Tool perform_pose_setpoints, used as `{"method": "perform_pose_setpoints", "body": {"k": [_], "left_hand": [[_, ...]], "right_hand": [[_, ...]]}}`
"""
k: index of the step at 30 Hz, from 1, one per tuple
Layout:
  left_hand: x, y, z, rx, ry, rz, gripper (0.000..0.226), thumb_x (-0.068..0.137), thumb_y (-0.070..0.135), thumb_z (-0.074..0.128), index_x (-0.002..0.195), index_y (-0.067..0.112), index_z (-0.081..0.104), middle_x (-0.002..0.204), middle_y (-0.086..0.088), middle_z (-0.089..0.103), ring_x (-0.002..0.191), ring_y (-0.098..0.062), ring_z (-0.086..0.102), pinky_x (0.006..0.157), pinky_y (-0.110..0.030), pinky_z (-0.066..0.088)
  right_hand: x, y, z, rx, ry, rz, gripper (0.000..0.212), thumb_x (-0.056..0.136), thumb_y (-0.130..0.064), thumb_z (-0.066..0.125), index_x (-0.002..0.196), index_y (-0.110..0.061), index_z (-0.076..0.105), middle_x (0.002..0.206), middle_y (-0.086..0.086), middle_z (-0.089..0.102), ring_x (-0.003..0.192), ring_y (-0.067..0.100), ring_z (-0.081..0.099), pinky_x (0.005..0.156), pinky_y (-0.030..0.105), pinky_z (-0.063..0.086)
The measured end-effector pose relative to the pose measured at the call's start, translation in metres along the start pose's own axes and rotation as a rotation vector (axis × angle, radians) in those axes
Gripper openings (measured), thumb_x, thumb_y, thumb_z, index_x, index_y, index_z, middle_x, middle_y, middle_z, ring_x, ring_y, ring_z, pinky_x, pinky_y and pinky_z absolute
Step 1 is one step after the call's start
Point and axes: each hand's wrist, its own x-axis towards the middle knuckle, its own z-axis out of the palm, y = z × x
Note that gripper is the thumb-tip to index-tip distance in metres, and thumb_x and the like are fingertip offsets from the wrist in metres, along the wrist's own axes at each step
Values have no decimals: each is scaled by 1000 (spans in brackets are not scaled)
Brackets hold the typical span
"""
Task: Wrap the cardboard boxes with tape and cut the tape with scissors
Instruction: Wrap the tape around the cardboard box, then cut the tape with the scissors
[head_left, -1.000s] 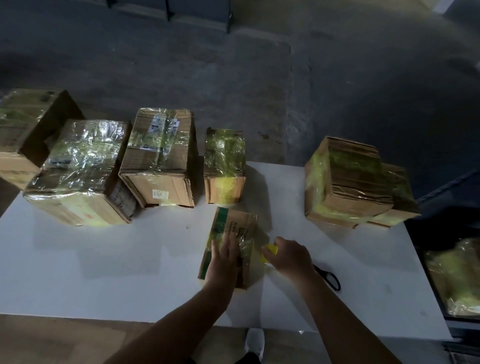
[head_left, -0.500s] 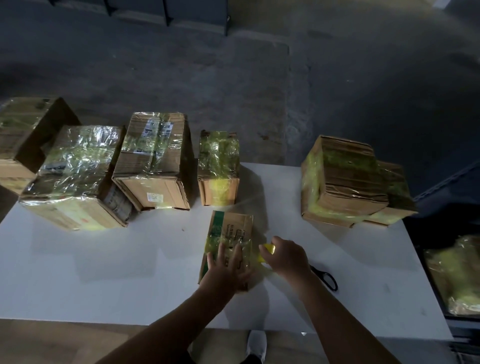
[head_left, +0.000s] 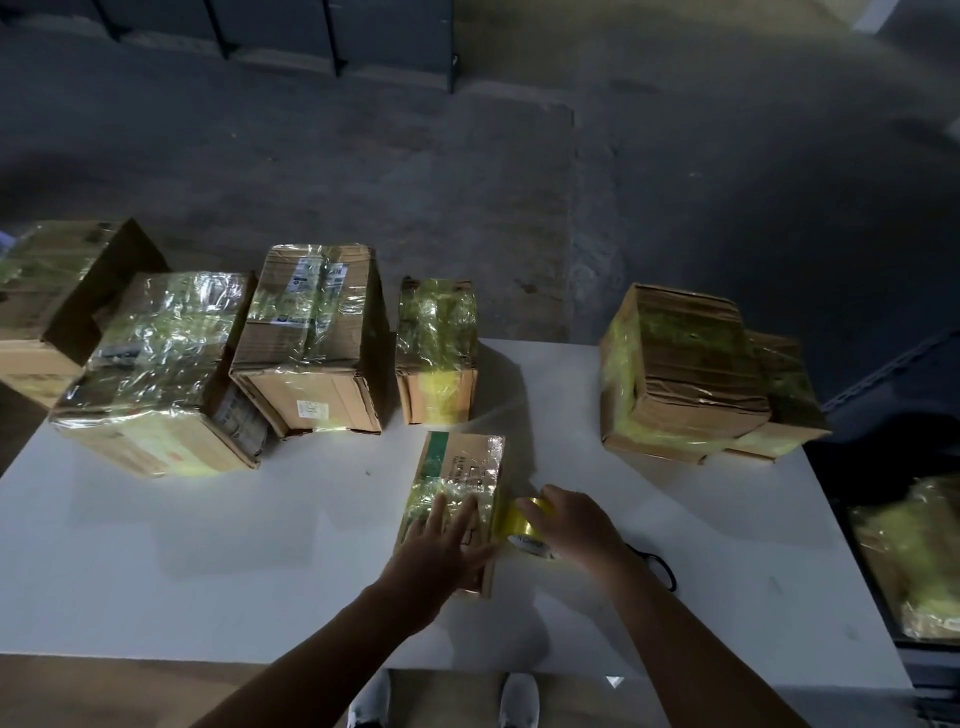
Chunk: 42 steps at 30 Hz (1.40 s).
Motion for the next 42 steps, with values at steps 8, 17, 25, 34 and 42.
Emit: {"method": "perform_pose_setpoints", "body": {"k": [8, 17, 25, 34, 42], "left_hand": [[8, -15, 21, 43, -18, -99, 76, 94, 23, 56, 153, 25, 8, 161, -16, 2, 145, -44, 5, 112, -63, 17], [14, -10, 18, -112, -33, -164, 69, 94, 37, 46, 153, 23, 14, 162, -11, 0, 147, -37, -3, 118, -56, 10], [38, 16, -3, -609, 300, -199, 56, 93, 26, 54, 144, 18, 34, 146, -3, 38, 127, -21, 45, 99, -32, 44], [50, 24, 15, -532, 288, -234, 67, 88, 12, 61, 147, 22, 31, 144, -2, 43, 122, -23, 45, 91, -34, 49], [37, 16, 30, -379, 301, -216, 89, 79, 1, 69, 152, 22, 24, 148, -1, 42, 107, -22, 50, 81, -35, 52]], "right_hand": [[-10, 4, -15, 64, -142, -5, 46, 94, -58, 44, 66, -22, 45, 63, -2, 51, 72, 21, 55, 60, 30, 34], [-13, 13, -23, 127, -94, 56, 37, 96, -47, 47, 67, -24, 46, 70, -2, 51, 78, 21, 54, 68, 31, 39], [-27, 39, -21, 286, -50, 188, 37, 98, -39, 47, 100, -7, 65, 106, 15, 68, 103, 29, 62, 77, 30, 43], [-50, 91, 1, -236, 73, 345, 41, 94, -36, 54, 126, -13, 45, 120, 11, 52, 110, 28, 54, 85, 33, 48], [-40, 98, 2, -273, -101, 204, 47, 94, -30, 53, 136, -13, 38, 128, 11, 46, 118, 27, 49, 93, 34, 44]]}}
